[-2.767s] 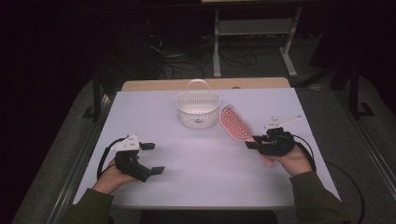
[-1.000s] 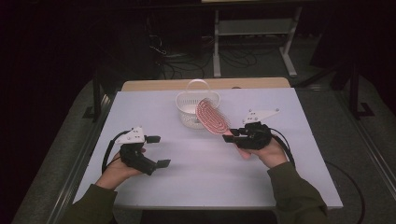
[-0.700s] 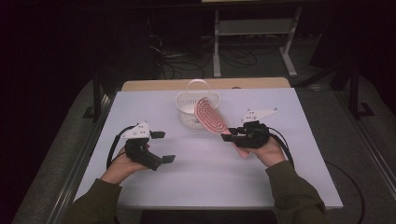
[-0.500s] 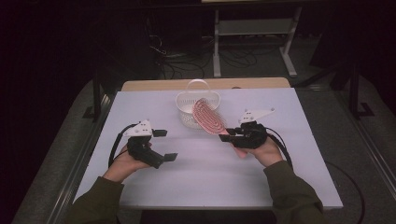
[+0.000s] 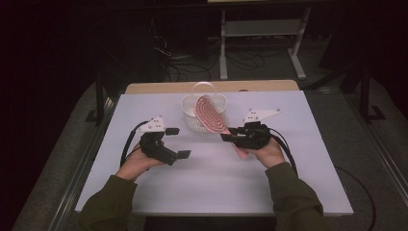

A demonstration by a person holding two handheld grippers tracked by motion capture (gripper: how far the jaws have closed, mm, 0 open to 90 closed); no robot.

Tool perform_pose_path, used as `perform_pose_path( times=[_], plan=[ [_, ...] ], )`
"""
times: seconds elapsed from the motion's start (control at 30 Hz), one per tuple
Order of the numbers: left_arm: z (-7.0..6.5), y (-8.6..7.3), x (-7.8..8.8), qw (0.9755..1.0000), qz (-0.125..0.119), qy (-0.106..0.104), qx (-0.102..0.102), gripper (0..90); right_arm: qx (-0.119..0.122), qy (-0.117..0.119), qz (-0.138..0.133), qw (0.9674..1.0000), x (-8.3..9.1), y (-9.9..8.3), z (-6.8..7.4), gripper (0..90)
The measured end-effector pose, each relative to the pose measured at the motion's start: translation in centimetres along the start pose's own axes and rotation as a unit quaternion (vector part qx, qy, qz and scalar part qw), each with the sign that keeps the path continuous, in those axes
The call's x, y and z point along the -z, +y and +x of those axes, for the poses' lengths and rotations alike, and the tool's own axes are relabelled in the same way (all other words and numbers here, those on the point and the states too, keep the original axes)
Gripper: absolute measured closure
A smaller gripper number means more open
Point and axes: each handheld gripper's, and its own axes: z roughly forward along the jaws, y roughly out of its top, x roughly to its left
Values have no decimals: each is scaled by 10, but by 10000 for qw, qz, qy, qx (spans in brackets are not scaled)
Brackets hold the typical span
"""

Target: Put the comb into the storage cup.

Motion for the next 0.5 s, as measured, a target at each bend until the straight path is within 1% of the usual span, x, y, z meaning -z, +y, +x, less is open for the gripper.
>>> perform_pose_path(
  times=[0.07,0.13,0.27,0.43,0.5],
  plan=[
    [1,3,-3,10000,-4,-13,-19,0,16,21,-22,10000,-2,0,1,683],
    [1,6,-5,10000,-90,-33,-2,0,49,38,-5,10000,-4,-1,1,683],
    [2,13,-10,9999,-147,-67,-25,0,58,63,29,10000,-4,-2,2,683],
    [2,22,-19,9994,-306,-136,11,0,147,94,62,9998,-6,-3,4,683],
    [1,25,-23,9994,-299,-150,-9,0,150,119,57,9998,-8,-3,5,683]
  ],
)
